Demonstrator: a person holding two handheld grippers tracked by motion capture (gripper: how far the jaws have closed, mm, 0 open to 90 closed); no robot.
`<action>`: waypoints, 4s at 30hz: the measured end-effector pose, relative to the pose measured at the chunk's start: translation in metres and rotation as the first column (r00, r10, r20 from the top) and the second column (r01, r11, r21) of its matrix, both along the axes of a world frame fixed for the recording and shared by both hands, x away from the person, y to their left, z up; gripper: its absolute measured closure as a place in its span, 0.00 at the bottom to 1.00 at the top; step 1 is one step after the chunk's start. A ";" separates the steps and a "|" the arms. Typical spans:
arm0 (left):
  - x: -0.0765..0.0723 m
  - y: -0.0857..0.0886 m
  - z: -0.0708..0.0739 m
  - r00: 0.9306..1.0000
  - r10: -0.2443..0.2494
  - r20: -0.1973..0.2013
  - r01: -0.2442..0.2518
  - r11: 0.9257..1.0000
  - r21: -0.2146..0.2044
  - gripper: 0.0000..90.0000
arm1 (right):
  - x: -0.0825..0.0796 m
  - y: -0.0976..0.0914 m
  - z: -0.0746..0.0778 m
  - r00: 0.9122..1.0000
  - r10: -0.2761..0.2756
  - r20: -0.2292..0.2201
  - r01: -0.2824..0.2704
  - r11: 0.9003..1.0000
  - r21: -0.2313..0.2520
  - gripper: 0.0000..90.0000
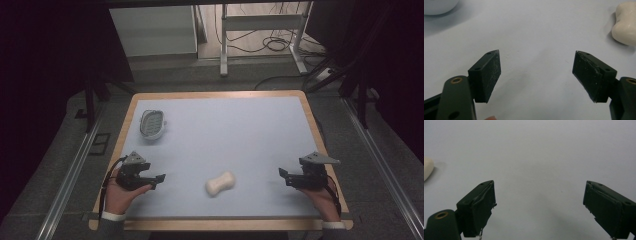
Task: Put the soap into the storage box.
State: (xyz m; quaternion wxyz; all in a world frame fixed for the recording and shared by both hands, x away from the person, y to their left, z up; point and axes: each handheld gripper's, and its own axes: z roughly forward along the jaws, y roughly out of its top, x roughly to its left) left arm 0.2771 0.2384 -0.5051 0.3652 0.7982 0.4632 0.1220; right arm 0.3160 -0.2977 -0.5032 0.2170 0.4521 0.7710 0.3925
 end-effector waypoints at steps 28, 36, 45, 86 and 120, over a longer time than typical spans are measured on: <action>0.001 -0.030 0.043 0.996 -0.087 0.034 0.084 0.992 0.097 0.25 | -0.004 -0.007 0.003 0.999 -0.037 0.004 0.037 0.999 0.000 0.12; 0.003 -0.038 0.049 0.993 -0.107 0.038 0.103 0.989 0.111 0.24 | -0.004 -0.007 0.003 0.999 -0.041 0.000 0.041 0.999 -0.002 0.12; 0.006 -0.051 0.053 0.990 -0.133 0.040 0.127 0.985 0.121 0.24 | -0.004 -0.008 0.002 0.999 -0.044 -0.003 0.044 0.999 -0.004 0.12; 0.018 -0.149 0.042 0.941 -0.338 -0.030 0.338 0.928 0.158 0.25 | -0.003 -0.008 0.001 0.999 -0.048 -0.016 0.048 0.999 -0.009 0.12; 0.039 -0.206 0.002 0.874 -0.421 -0.241 0.472 0.855 0.217 0.41 | -0.001 -0.009 -0.005 0.998 -0.051 -0.036 0.051 0.999 -0.019 0.12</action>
